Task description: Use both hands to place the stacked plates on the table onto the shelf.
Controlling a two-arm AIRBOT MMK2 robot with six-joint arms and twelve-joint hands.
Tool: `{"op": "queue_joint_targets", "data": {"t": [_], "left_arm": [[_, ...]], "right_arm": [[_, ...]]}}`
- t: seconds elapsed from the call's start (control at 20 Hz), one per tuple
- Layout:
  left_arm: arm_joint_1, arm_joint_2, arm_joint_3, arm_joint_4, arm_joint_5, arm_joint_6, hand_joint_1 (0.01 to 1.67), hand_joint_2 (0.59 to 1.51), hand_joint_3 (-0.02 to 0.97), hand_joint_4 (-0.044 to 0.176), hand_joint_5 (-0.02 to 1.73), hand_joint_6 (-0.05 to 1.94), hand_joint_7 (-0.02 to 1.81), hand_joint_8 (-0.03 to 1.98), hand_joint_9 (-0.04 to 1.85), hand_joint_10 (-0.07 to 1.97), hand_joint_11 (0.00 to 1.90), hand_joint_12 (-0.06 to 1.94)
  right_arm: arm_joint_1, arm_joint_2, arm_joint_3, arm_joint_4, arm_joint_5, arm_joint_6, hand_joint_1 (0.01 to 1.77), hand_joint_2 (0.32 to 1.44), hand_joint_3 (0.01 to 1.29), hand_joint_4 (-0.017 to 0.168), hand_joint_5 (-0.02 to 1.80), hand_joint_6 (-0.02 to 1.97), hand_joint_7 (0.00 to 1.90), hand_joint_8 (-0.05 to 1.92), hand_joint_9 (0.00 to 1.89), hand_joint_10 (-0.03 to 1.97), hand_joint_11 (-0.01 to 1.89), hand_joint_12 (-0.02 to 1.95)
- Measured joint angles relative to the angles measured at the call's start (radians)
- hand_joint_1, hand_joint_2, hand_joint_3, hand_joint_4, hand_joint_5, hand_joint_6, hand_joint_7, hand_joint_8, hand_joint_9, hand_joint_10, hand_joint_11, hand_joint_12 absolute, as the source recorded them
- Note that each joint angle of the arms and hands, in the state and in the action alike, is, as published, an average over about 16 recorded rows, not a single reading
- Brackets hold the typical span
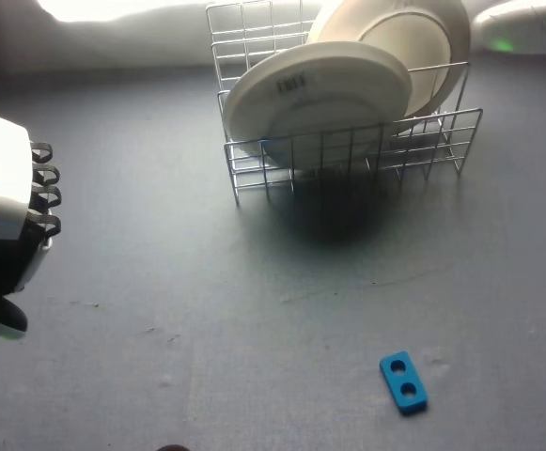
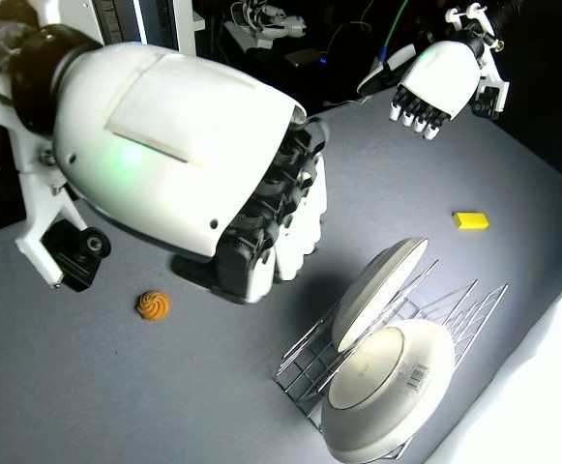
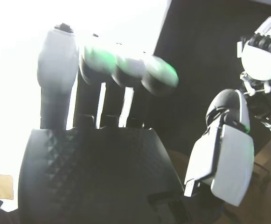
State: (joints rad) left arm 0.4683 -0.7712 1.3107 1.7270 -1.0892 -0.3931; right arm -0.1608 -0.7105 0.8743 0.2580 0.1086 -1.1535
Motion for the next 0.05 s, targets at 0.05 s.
{"op": "queue_joint_targets", "data": {"t": [0.05], "left_arm": [[0.000, 0.000, 0.000, -0.001, 0.000, -0.003, 0.37, 1.135, 0.034, 0.023, 1.45, 1.90, 1.54, 1.90, 1.51, 1.91, 1.48, 1.92]], "right_arm": [[-0.002, 0.008, -0.006, 0.000, 0.002, -0.010, 0.33, 0.96, 0.01, 0.001, 1.17, 1.84, 1.21, 1.84, 1.23, 1.89, 1.30, 1.91]]}}
